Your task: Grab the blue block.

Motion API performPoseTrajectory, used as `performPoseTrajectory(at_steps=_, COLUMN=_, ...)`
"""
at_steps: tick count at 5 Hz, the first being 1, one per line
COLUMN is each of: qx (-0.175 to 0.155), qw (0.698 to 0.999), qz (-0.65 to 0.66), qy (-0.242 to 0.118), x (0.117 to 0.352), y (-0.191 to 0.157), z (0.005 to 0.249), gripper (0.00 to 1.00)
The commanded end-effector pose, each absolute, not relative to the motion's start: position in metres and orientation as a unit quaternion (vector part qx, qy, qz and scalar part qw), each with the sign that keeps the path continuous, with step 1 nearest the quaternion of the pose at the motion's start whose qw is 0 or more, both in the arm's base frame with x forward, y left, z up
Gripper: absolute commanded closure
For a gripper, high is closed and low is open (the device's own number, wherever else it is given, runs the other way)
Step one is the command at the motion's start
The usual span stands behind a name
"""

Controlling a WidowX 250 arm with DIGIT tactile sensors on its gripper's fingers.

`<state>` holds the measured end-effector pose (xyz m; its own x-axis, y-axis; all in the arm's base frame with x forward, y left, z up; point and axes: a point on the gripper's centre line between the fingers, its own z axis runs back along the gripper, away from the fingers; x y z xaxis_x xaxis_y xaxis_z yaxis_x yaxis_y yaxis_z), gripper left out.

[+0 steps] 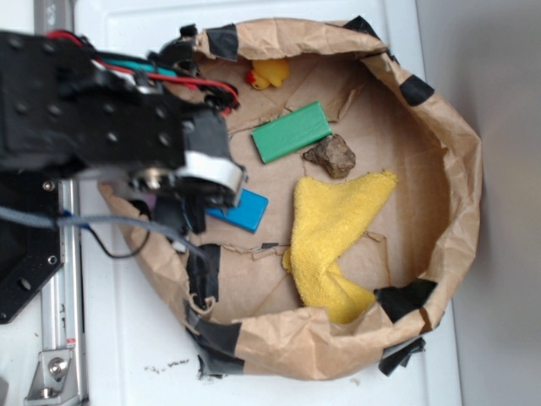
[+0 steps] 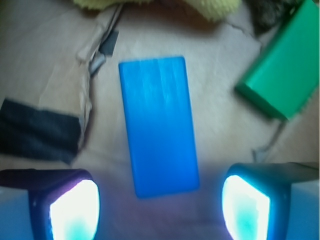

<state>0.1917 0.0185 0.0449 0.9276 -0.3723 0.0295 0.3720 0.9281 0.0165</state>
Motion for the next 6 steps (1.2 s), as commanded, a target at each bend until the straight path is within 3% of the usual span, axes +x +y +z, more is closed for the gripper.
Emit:
performPoseTrajectory(at_steps=1, qx=0.005, qw=0.986, qz=-0.166, qy=-0.012, x=0.191, y=0.037, z=0.045, gripper=0.00)
performPoseTrajectory(at_steps=2, qx=0.008, qw=0.986, qz=-0.164, qy=-0.012, x=0.207, y=0.035, z=0.048, gripper=0.00)
performPoseTrajectory(at_steps=3, qx=0.005, qw=0.982, qz=-0.189, qy=-0.007, x=0.221, y=0.011, z=0.045, gripper=0.00)
performPoseTrajectory(at_steps=6, qx=-0.002, qw=0.970, qz=-0.244, qy=-0.023, x=0.220, y=-0.032, z=0.048, gripper=0.00)
